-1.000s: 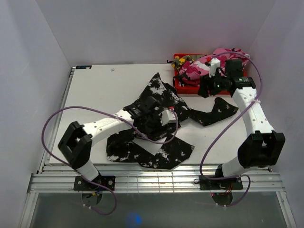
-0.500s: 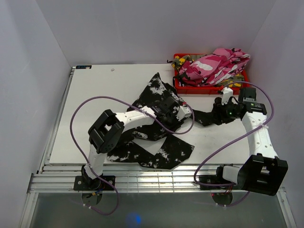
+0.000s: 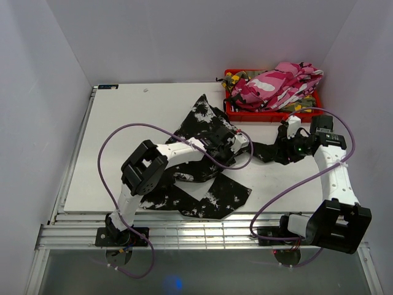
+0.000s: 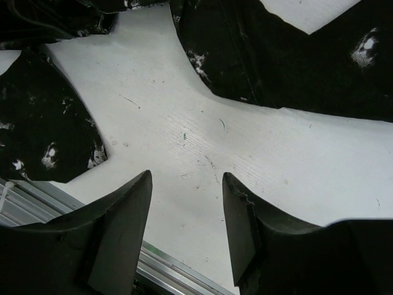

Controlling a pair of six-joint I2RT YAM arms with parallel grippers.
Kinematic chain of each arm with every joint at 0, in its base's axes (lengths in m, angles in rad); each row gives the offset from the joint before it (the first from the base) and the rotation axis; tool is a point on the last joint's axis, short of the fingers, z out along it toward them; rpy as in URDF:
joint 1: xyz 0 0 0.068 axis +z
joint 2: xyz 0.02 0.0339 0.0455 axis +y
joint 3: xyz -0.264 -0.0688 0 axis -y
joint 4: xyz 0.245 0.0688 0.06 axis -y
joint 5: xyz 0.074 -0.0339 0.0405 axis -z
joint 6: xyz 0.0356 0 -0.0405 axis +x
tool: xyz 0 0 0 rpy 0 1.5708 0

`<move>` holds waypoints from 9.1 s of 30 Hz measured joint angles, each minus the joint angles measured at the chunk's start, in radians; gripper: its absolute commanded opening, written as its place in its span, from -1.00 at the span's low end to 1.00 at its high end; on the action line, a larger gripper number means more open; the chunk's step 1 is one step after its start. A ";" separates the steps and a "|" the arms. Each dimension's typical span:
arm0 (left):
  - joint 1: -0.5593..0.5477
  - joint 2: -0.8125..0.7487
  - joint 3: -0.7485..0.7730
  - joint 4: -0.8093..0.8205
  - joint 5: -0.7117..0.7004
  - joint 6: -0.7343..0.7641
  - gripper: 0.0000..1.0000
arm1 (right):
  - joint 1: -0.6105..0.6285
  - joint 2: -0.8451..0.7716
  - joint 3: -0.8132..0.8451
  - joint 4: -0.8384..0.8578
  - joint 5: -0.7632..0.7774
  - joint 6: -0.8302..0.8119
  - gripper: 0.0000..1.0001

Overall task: Fold and stack the trousers
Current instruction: Flatten the trousers out

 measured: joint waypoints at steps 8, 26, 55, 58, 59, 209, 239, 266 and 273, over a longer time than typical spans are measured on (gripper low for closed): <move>0.149 -0.198 -0.033 -0.031 0.079 -0.088 -1.00 | 0.037 0.101 -0.004 0.037 -0.008 -0.027 0.03; 1.147 -0.869 -0.552 0.041 -0.052 -0.083 -1.00 | 0.572 0.311 0.021 0.177 0.151 -0.026 0.20; 1.346 -0.591 -0.539 0.080 -0.001 0.190 -0.07 | 0.874 0.400 -0.109 0.387 0.313 -0.130 -0.85; 1.346 -0.592 -0.524 0.036 0.067 0.229 0.06 | 0.846 0.351 -0.149 0.374 0.357 -0.171 -0.84; 1.346 -0.594 -0.520 0.021 0.089 0.245 0.08 | 0.827 0.333 -0.156 0.356 0.372 -0.188 -0.85; 1.432 -0.355 -0.432 -0.353 0.310 0.506 0.18 | -0.658 -0.020 -0.036 -0.097 0.080 -1.412 0.74; 1.432 -0.340 -0.398 -0.409 0.325 0.502 0.19 | -0.305 0.565 0.096 0.065 0.228 -1.021 -0.29; 1.484 -0.307 -0.358 -0.411 0.307 0.468 0.11 | -0.895 -0.129 -0.475 0.327 -0.289 -1.387 -0.17; 1.547 -0.307 -0.357 -0.446 0.307 0.528 0.33 | -1.072 0.049 -0.274 0.235 -0.366 -1.416 0.72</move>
